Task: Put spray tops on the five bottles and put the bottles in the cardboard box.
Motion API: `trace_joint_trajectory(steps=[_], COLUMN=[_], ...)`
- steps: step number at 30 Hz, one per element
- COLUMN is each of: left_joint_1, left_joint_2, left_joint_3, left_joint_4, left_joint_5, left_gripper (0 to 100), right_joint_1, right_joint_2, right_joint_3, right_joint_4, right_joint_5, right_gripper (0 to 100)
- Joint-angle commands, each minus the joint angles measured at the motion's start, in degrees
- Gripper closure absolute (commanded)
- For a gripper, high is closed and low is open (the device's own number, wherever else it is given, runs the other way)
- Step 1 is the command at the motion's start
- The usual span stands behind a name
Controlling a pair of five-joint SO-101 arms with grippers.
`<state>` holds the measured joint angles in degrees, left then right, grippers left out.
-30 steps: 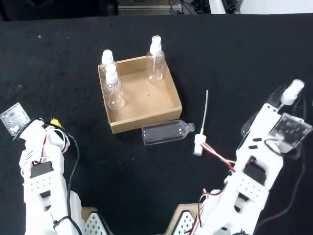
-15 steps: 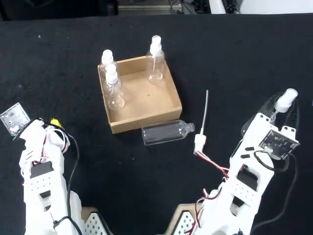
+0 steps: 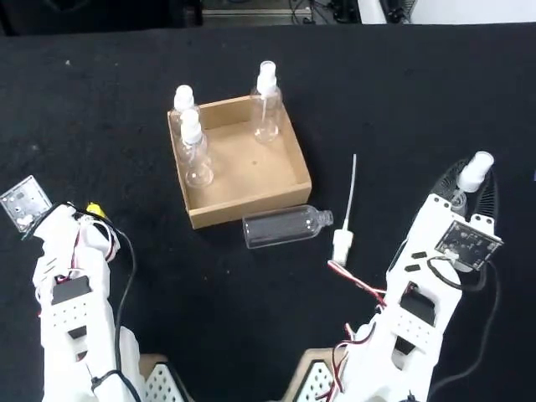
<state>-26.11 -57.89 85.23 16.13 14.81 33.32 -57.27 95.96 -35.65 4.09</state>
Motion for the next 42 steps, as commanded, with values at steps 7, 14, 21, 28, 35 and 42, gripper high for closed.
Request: trace_joint_trajectory(steps=[7, 14, 21, 28, 35, 42], left_joint_1=[-0.7, -0.3, -0.2, -0.2, -0.4, -0.5], left_joint_2=[-0.9, -0.9, -0.9, -0.9, -0.9, -0.9], left_joint_3=[-0.4, -0.4, -0.4, -0.4, -0.4, -0.4], left_joint_4=[-1.2, -1.2, -1.3, -1.3, -1.3, -1.3], left_joint_5=[-0.7, -3.7, -3.8, -3.9, -3.9, -3.9], left_gripper=[91, 91, 91, 91, 91, 91], right_joint_1=[-1.1, 0.6, 0.2, 0.5, 0.4, 0.3], right_joint_2=[1.6, 14.5, 14.2, 14.5, 14.5, 14.5], right_joint_3=[-5.0, -10.4, -3.6, -2.7, -2.6, -1.7], right_joint_4=[-1.1, -2.5, -13.2, -13.3, -13.2, -13.2], right_joint_5=[0.3, 0.3, 0.3, 0.3, 0.3, 0.3], right_gripper=[98.8, 98.8, 98.6, 98.5, 88.1, 87.8])
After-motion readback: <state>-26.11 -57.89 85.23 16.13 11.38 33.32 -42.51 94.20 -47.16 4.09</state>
